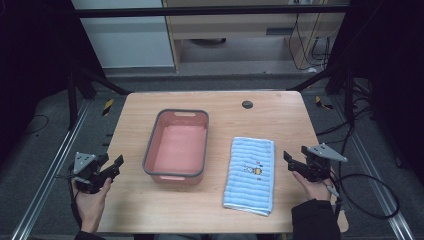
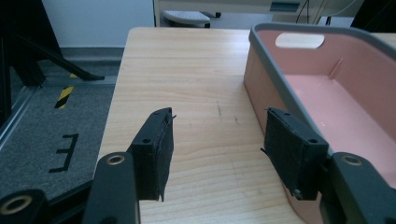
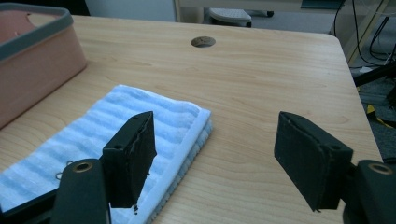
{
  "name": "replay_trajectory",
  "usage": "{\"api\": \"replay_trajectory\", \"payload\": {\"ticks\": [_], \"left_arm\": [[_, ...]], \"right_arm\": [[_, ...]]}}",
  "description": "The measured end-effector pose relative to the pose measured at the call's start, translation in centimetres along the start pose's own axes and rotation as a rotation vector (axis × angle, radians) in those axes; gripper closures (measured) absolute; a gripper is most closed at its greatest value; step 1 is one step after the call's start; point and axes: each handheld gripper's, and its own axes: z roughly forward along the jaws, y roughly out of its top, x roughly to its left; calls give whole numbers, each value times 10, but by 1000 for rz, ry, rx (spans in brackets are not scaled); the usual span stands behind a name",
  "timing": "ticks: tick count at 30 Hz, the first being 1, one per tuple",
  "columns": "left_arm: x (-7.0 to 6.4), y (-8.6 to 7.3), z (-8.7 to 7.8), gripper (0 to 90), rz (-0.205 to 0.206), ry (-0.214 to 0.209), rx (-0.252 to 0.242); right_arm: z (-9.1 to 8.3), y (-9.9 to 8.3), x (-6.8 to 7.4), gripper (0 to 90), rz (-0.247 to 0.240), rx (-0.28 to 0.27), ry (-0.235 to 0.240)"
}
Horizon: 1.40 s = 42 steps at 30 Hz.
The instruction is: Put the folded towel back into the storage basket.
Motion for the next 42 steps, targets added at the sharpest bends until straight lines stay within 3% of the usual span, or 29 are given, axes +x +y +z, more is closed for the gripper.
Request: {"api": "replay_trajectory", "payload": {"ticks": [9,17,33,42], "left_arm": [[-14,10,-8,375,13,-35,-13],[-32,18,-14,337,27,-93,-25],[-70,25,-14,297,120,-138,-32],[-91,31,-12,294,134,-186,-36]], "right_arm": [[-6,10,6,286,-13,-6,20],[-11,17,9,290,-28,-12,23],[-11,33,14,288,-29,-14,52],[-8,50,19,316,-62,-19,62]]}}
